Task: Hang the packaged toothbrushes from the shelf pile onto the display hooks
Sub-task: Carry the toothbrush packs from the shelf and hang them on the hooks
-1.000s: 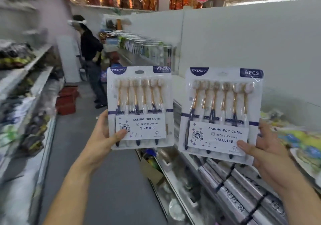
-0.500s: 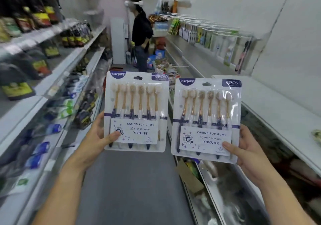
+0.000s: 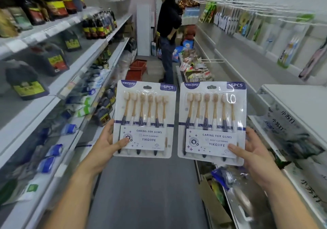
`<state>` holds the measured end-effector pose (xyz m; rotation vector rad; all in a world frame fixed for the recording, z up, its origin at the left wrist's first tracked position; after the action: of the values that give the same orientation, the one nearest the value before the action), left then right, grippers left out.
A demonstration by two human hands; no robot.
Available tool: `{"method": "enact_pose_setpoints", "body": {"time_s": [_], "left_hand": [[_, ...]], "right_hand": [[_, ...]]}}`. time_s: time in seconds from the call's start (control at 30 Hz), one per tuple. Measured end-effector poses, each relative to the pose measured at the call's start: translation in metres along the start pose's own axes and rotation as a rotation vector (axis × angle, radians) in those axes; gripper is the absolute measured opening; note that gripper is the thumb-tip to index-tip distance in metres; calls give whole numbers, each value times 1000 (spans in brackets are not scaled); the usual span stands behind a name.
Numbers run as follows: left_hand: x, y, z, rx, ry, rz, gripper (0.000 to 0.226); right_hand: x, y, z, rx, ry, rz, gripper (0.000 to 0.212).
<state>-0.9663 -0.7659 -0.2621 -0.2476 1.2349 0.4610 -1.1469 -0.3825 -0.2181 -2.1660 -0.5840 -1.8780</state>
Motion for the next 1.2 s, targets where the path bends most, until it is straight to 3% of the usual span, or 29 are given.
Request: {"method": "enact_pose_setpoints", "body": {"time_s": [0.1,0.27,0.5,0.63,0.77,0.97,1.07,1.13,1.2], "left_hand": [[-16,5,-45,-13,1,12,97],[-54,17,-102,-97,39,10,91],[-92,2,-194,-151,88,8,83],[-115,-14,-263,-149,103,40,82],[-145,-42,-346,-101,89,62,103],[-203,-77,-465,-70,110,70,91],[-228,-82,-526,-50,110,67,80],[-239,-82,-565,-38,112,52,82],[-247,-81,-605,-20,101,55,86]], "right_hand": [[-7,-6,-59,37,17,-21,76],[-11,-6,-156,103,14,-8,108],[-36,18,-272,178,-4,-29,76],[-59,41,-343,187,-12,-15,76],[-74,73,-422,156,-41,-5,74],[-81,105,-529,91,-36,18,64],[-82,116,-578,64,-21,33,72],[-87,120,-610,49,-17,43,83],[-96,122,-640,24,-24,31,81]]}}
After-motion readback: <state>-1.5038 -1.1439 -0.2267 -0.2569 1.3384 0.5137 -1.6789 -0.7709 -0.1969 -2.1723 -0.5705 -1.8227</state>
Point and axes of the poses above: each hand's wrist, its own z-axis away from the middle knuckle, its own y-axis out of the palm, x = y × z, the point moved 4 cm from there along -z, towards the middle knuckle, and after that the axes turned 15 degrees about -y, right-handed, at the moved point
